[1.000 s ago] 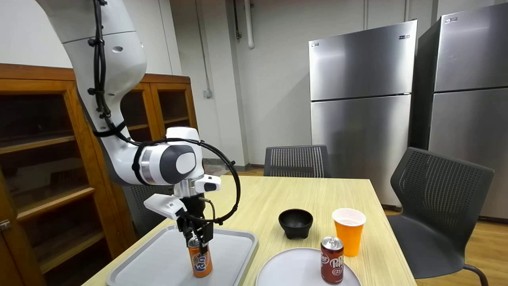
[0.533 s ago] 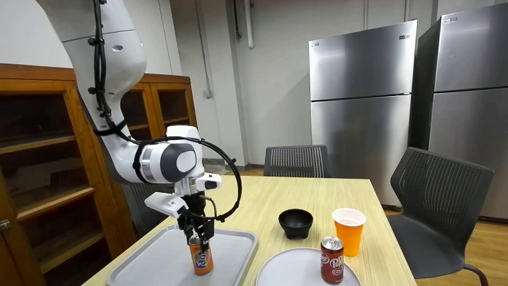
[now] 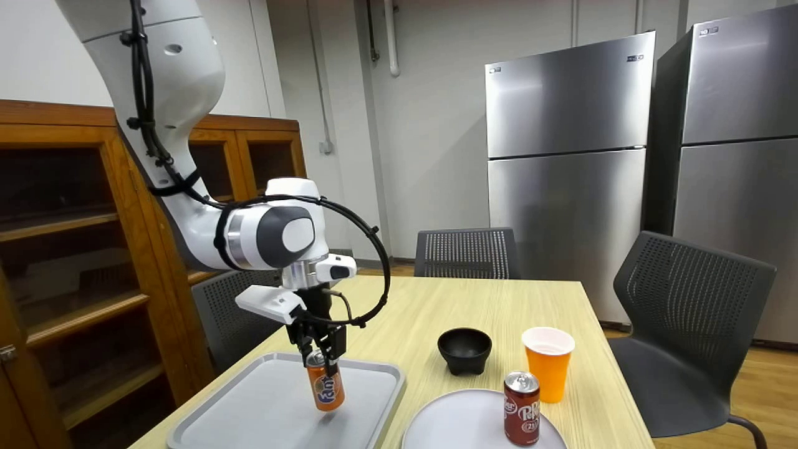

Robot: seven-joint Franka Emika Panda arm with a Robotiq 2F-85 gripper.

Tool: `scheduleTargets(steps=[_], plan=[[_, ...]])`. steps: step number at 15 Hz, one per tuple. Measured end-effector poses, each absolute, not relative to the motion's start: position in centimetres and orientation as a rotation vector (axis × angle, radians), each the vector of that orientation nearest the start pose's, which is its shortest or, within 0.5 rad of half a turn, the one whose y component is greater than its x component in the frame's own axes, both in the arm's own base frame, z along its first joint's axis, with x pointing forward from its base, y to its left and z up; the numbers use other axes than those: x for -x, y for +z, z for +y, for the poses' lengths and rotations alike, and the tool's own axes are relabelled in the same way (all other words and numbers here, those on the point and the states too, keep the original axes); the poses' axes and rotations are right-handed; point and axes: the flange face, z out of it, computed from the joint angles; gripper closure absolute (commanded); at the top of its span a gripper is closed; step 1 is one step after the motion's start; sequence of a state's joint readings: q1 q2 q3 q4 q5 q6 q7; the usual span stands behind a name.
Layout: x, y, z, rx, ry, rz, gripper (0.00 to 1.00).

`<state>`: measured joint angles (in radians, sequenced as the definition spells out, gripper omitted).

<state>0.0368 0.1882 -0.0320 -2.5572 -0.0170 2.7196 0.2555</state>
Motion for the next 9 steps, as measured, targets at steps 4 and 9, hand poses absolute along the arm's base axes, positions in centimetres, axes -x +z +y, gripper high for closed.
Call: scheduleTargets(steps=[4, 9], plan=[[-45.1, 20.9, -2.8, 3.136, 0.025, 0.387, 0.62], [-44.8, 21.6, -7.6, 3.134, 0.018, 0.442, 0.62]])
